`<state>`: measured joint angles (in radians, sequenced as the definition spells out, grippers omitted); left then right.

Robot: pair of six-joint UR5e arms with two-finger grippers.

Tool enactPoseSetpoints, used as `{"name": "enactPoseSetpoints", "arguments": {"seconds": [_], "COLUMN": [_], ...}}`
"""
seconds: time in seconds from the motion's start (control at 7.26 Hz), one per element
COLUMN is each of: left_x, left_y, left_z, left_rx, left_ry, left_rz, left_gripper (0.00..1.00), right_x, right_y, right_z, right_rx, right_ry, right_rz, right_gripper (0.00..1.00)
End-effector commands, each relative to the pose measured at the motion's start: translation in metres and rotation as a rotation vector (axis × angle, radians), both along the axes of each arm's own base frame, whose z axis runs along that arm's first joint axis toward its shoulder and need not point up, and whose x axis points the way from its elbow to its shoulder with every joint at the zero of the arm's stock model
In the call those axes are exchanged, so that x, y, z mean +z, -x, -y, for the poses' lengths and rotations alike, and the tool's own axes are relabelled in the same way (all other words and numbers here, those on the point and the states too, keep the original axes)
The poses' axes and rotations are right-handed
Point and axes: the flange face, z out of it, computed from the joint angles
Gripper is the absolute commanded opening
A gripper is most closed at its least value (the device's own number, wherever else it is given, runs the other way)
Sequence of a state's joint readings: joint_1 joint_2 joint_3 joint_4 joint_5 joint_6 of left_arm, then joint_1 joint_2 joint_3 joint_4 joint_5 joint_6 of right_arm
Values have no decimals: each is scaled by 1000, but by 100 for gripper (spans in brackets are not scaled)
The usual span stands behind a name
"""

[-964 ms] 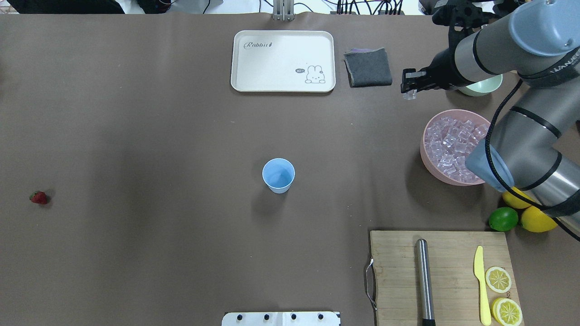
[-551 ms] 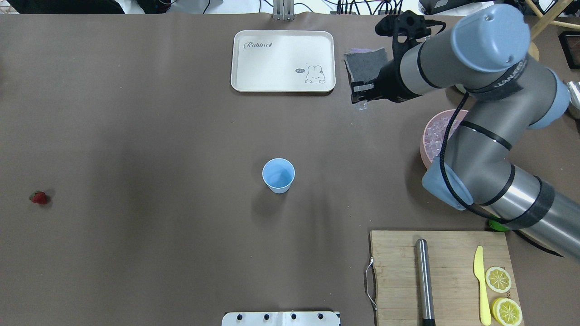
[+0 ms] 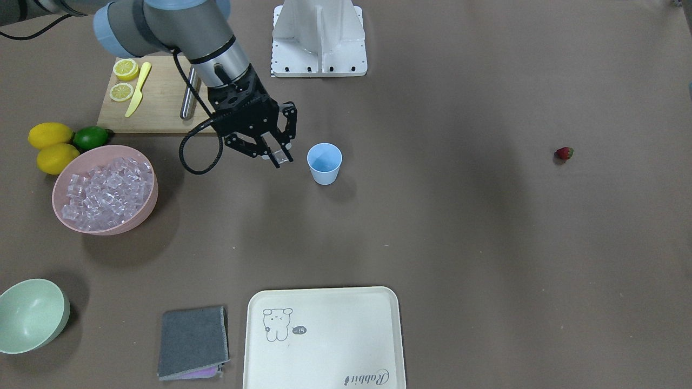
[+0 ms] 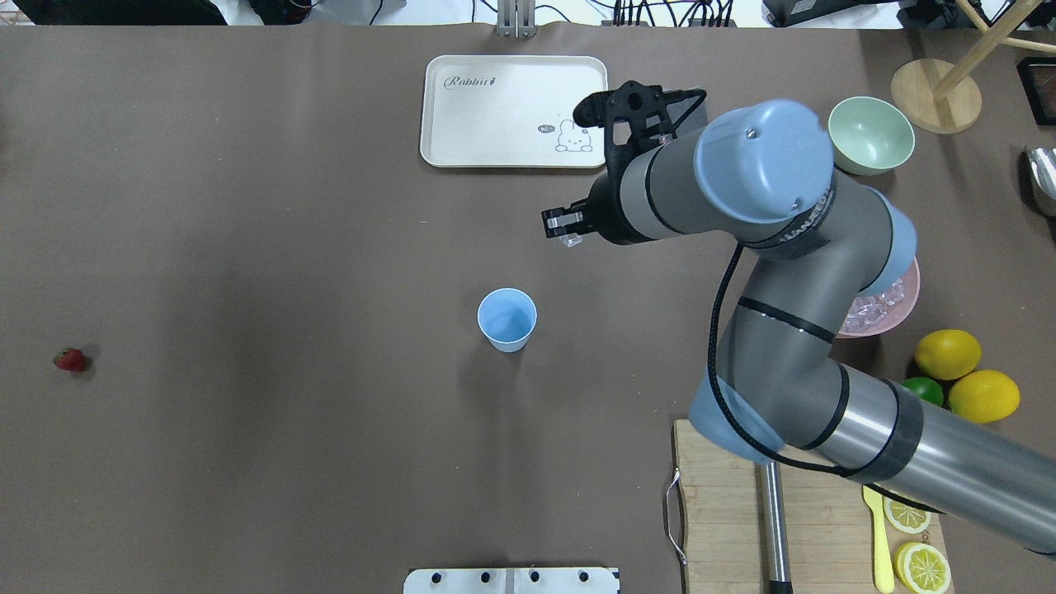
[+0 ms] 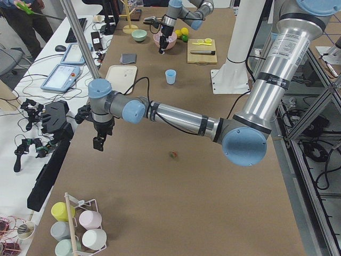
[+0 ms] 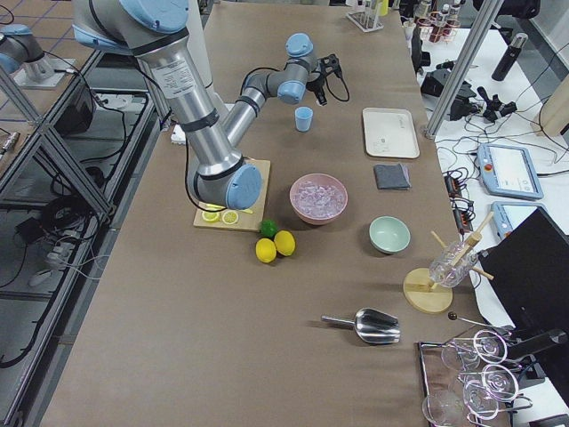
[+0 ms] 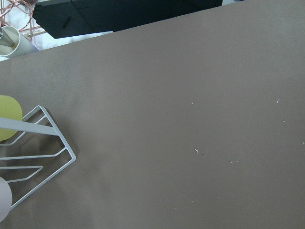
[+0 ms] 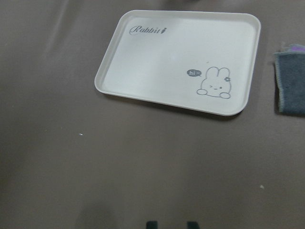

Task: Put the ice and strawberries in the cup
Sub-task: 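Carry the ice cube with the right gripper over the blue cup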

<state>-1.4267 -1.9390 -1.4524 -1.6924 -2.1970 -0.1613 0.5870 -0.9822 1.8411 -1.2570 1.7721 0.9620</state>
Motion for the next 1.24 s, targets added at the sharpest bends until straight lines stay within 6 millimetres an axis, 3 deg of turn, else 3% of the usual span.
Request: {"name": "enactPoseSetpoints", "arguments": {"seconds": [0.0, 0.14, 0.28, 0.69, 0.96, 1.1], "left_x": [-1, 4, 4, 5, 6, 6], "left_y": [0, 0, 0, 0, 0, 0], "left_z": [-1, -4, -4, -4, -4, -4], "left_rx": [1, 3, 3, 3, 3, 3], "left_ry": [-3, 3, 3, 4, 6, 6], "left_rz": [-2, 0, 0, 0, 1, 1], "left_gripper": [98, 98, 98, 98, 98, 98], "right_x": [-5, 2, 13, 18, 19, 19], "right_y": [38, 65, 77, 90, 93, 90], "right_z": [-23, -20, -16, -34, -40, -40], "right_rx": [-20, -25, -32, -59, -70, -73], "right_ry": [-22, -42, -63, -51, -51, -50], "right_rz": [-12, 13, 38, 43, 44, 48], "right_gripper": [0, 0, 0, 4, 71, 99]}}
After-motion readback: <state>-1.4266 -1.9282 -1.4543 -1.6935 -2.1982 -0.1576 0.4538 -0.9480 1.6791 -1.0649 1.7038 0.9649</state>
